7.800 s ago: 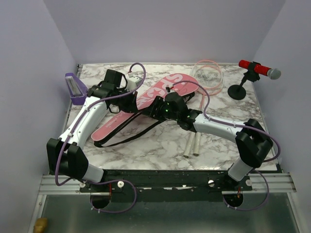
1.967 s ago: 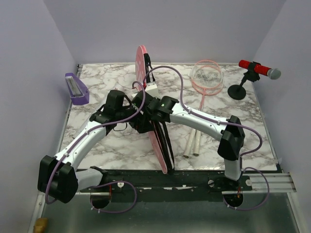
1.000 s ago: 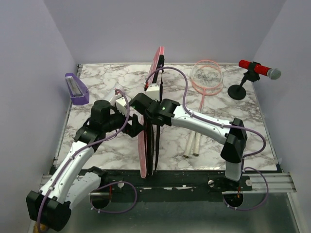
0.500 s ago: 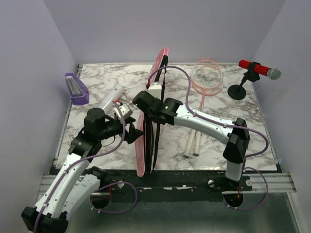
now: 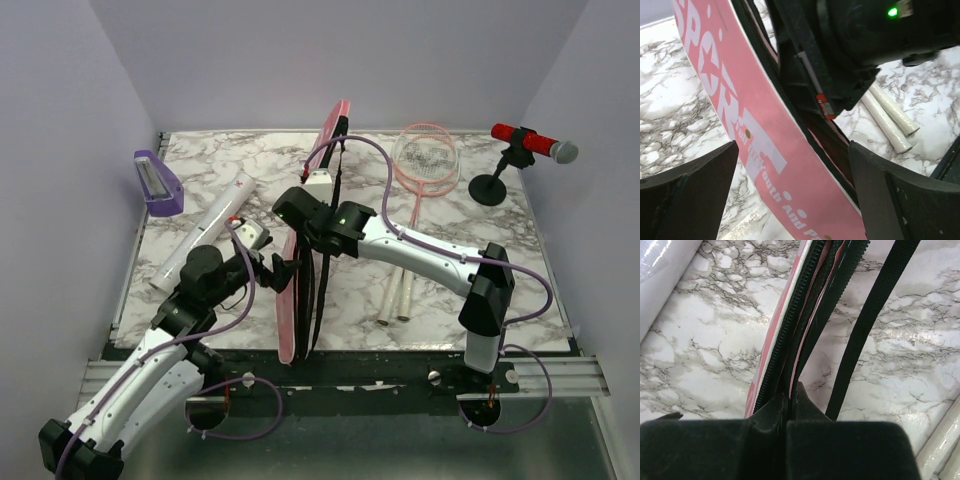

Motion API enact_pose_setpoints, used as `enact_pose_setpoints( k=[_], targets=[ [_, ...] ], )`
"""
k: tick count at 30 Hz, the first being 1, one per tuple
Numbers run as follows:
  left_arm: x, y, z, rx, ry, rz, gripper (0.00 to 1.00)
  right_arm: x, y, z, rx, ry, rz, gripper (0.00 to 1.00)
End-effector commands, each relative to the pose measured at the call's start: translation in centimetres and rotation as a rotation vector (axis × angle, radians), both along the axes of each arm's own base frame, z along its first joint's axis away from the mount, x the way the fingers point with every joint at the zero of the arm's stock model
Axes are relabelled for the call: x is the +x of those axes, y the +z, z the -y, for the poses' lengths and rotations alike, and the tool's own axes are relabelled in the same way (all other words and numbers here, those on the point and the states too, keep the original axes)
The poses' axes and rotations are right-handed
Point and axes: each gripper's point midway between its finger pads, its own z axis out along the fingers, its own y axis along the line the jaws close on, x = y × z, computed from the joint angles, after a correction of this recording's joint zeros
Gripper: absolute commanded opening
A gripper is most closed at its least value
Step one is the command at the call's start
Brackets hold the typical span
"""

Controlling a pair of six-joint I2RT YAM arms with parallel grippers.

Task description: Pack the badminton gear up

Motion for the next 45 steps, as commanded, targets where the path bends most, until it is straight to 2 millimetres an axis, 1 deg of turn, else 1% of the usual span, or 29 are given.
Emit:
enact_pose_setpoints(
  k=[1,4,7,10,12,19,22,24,25,26,29,30,31,33,34,35,38,39,40,42,43,45],
  targets=[
    [2.4,-0.4,-0.9,-0.004,0.120,0.040,0.98,0.8,2.6,-0.9,0.087,-0.022,0.049,0.00],
    [2.1,-1.4,-0.5,0.004,0.096,0.013,0.97,0.8,2.6,-0.9,0.089,-0.020,0.048,0.00],
    [2.2,-1.9,-0.6,0.012,0.101,0.011,0.95,0.8,2.5,-0.9,0.083,-0.020,0.050,0.00],
    [2.2,-2.0,-0.5,0.024,0.090,0.020,0.95,0.7,2.4,-1.1,0.085,-0.011,0.046,0.00],
    [1.9,-1.9,-0.2,0.006,0.072,0.007,0.98,0.8,2.3,-1.2,0.089,-0.010,0.045,0.00],
    [1.2,-1.7,0.6,-0.025,0.029,-0.014,0.98,0.8,2.4,-1.6,0.099,-0.002,0.044,0.00],
    [2.0,-1.8,-0.1,0.004,0.076,0.017,0.97,0.6,2.2,-1.6,0.096,0.002,0.040,0.00],
    [2.4,-2.1,-0.6,0.023,0.099,0.024,0.92,0.5,2.1,-1.5,0.097,0.004,0.038,0.00],
    [2.6,-2.2,-0.8,0.026,0.111,0.023,0.87,0.5,1.9,-1.3,0.092,0.005,0.036,0.00],
    [2.6,-2.5,-1.0,0.031,0.120,0.021,0.78,0.3,1.9,-1.3,0.092,0.007,0.035,0.00],
    [3.1,-2.8,-1.8,0.041,0.169,0.025,0.46,0.1,1.8,-1.0,0.090,0.010,0.031,0.00],
    [3.2,-2.8,-1.9,0.043,0.173,0.031,0.41,0.1,1.8,-0.9,0.092,0.011,0.031,0.00],
    [3.2,-2.9,-1.9,0.046,0.171,0.034,0.39,-0.1,1.9,-0.9,0.098,0.017,0.028,0.00],
    [3.2,-3.0,-1.9,0.053,0.175,0.031,0.40,-0.3,2.0,-1.1,0.110,0.036,0.024,0.00],
    [3.3,-2.8,-1.9,0.049,0.178,0.037,0.38,-0.4,1.9,-1.1,0.110,0.042,0.022,0.01],
    [3.4,-2.7,-2.1,0.047,0.188,0.037,0.36,-0.7,1.9,-1.2,0.111,0.052,0.019,0.01],
    [3.6,-2.5,-2.4,0.044,0.209,0.034,0.29,-1.3,1.5,-0.7,0.107,0.060,0.008,0.00],
    [3.7,-2.4,-2.5,0.040,0.217,0.030,0.28,-1.4,1.1,-0.4,0.107,0.059,0.005,0.00],
    [3.7,-2.4,-2.5,0.036,0.221,0.027,0.28,-1.6,1.4,-0.1,0.121,0.058,0.011,0.00],
    [3.6,-2.3,-2.6,0.029,0.224,0.023,0.26,-2.2,0.9,0.9,0.119,0.053,0.005,0.00],
    [3.6,-2.2,-2.7,0.025,0.228,0.019,0.24,-2.4,0.4,1.6,0.108,0.047,0.004,0.00],
    [3.5,-2.3,-2.7,0.021,0.230,0.016,0.18,-3.1,-0.3,2.9,0.096,0.042,-0.004,0.00]
  ],
)
